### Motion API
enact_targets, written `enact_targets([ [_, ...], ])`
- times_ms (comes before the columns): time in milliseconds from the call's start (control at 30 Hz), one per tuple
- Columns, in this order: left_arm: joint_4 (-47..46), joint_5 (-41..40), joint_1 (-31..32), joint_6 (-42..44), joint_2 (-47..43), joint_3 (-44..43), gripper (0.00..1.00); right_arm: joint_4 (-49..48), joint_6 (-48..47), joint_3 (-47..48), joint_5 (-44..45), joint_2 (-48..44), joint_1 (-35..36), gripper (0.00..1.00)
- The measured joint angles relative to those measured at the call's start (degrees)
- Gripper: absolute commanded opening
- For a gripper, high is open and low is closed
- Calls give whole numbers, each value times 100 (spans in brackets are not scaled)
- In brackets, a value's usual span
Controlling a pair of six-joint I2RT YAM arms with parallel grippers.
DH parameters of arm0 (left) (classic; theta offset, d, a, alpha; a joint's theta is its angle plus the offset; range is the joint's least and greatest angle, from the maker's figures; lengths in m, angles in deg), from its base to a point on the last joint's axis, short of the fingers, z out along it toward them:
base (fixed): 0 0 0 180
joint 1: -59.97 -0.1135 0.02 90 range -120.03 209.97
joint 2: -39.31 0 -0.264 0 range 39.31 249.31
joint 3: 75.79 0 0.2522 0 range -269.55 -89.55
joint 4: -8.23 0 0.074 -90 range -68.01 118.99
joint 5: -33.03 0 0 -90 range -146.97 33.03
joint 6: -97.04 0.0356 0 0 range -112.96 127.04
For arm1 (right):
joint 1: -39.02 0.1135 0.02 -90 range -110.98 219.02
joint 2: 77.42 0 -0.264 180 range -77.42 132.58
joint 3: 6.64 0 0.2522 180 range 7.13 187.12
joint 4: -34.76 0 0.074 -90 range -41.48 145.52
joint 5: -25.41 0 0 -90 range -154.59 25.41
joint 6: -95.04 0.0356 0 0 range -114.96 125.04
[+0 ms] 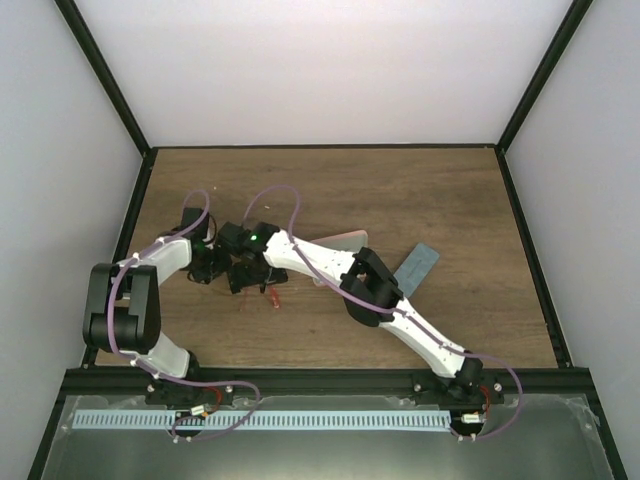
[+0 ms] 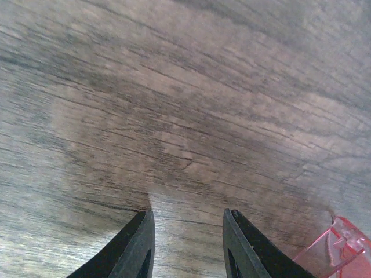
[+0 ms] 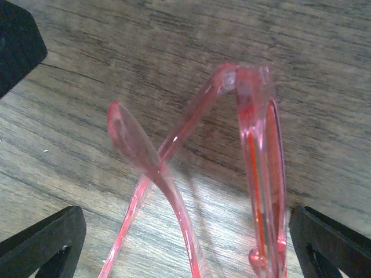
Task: Organize the sunglasses
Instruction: Fold the sunglasses at the center of the board.
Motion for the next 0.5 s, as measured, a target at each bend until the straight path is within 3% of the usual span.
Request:
enact_targets([
  [500,-153,96,-4,168,-107,221,34,103,72,-138,507,-2,122,67],
])
